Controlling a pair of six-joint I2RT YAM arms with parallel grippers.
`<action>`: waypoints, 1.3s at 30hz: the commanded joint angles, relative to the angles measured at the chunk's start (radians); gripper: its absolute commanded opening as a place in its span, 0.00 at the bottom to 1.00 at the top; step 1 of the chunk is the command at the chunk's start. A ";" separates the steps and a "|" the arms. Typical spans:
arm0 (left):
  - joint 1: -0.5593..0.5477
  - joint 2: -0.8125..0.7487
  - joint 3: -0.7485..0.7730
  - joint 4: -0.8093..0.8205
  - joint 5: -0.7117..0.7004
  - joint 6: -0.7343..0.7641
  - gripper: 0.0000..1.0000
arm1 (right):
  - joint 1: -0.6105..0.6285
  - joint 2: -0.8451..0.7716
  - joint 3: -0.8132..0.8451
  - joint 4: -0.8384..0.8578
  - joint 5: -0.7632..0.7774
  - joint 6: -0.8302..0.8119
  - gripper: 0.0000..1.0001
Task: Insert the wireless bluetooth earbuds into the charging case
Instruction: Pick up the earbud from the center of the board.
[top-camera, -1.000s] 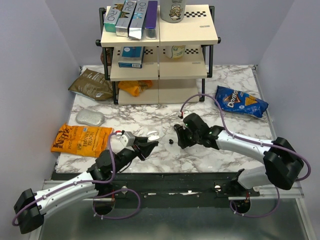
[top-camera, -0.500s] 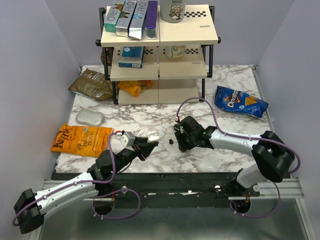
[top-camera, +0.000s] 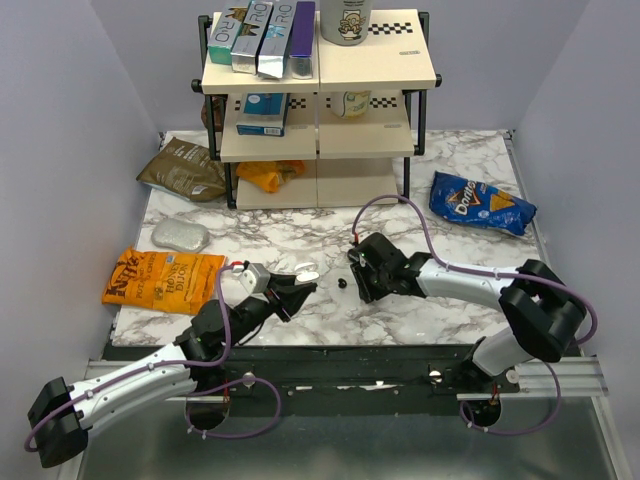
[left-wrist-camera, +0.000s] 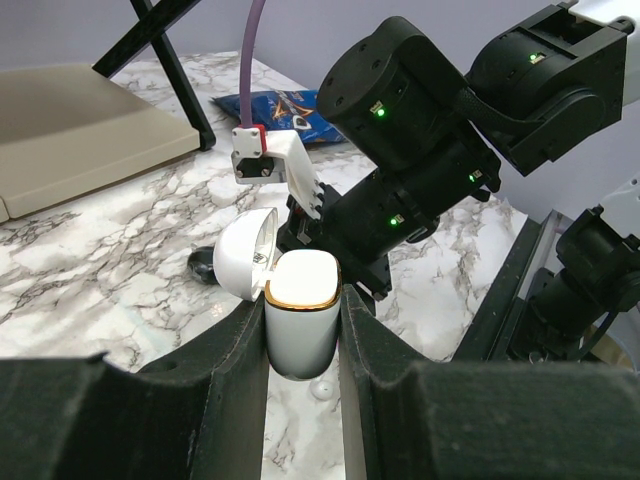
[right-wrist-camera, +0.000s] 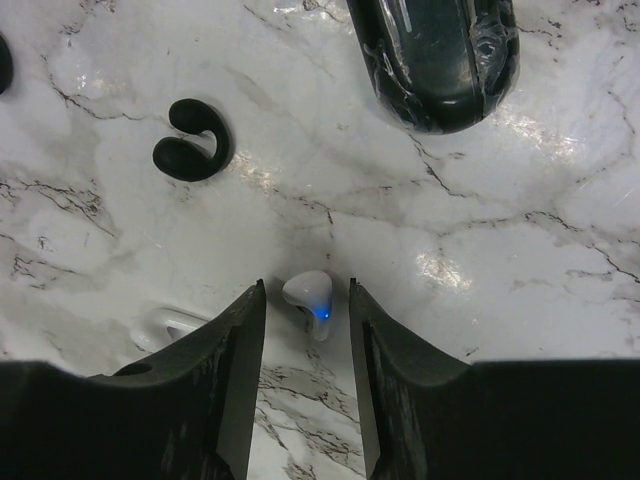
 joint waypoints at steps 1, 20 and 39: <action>-0.008 -0.001 -0.002 0.018 -0.015 -0.007 0.00 | 0.009 0.027 0.004 0.010 0.013 -0.008 0.45; -0.008 0.000 0.004 0.044 -0.037 -0.012 0.00 | 0.008 -0.272 -0.053 0.037 0.083 0.038 0.05; -0.007 0.321 0.225 0.330 0.072 0.172 0.00 | 0.116 -0.659 0.157 0.272 0.074 -0.164 0.01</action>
